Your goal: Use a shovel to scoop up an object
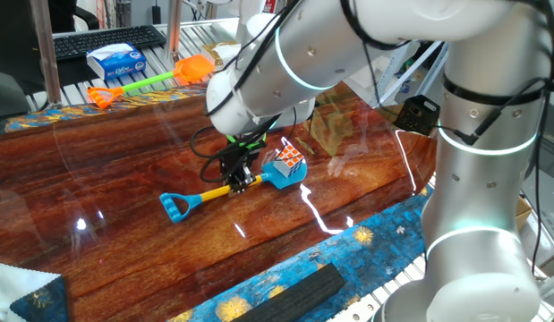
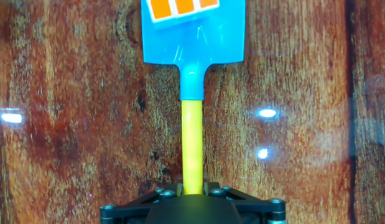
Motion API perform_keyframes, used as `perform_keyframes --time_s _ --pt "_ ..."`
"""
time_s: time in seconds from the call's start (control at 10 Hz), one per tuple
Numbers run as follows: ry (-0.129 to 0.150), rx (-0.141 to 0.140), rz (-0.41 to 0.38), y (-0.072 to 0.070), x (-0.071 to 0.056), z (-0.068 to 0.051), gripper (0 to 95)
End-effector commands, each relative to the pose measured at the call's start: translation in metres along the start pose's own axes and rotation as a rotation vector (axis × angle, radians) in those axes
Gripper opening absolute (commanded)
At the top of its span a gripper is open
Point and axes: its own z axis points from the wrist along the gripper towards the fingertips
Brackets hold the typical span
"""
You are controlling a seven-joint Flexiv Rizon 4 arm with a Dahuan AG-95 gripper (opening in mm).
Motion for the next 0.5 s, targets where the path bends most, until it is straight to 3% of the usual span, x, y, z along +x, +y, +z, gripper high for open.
perform_keyframes --time_s 0.1,0.2,0.3,0.5 --pt "0.003 -0.004 0.008 -0.0005 -0.0003 0.0015 38.0" --pt "0.007 -0.002 0.008 -0.0005 -0.0003 0.0015 57.0" --pt "0.010 0.000 0.000 -0.0005 -0.0003 0.0015 57.0" --pt "0.012 0.024 -0.048 -0.0008 0.0005 0.0011 95.0"
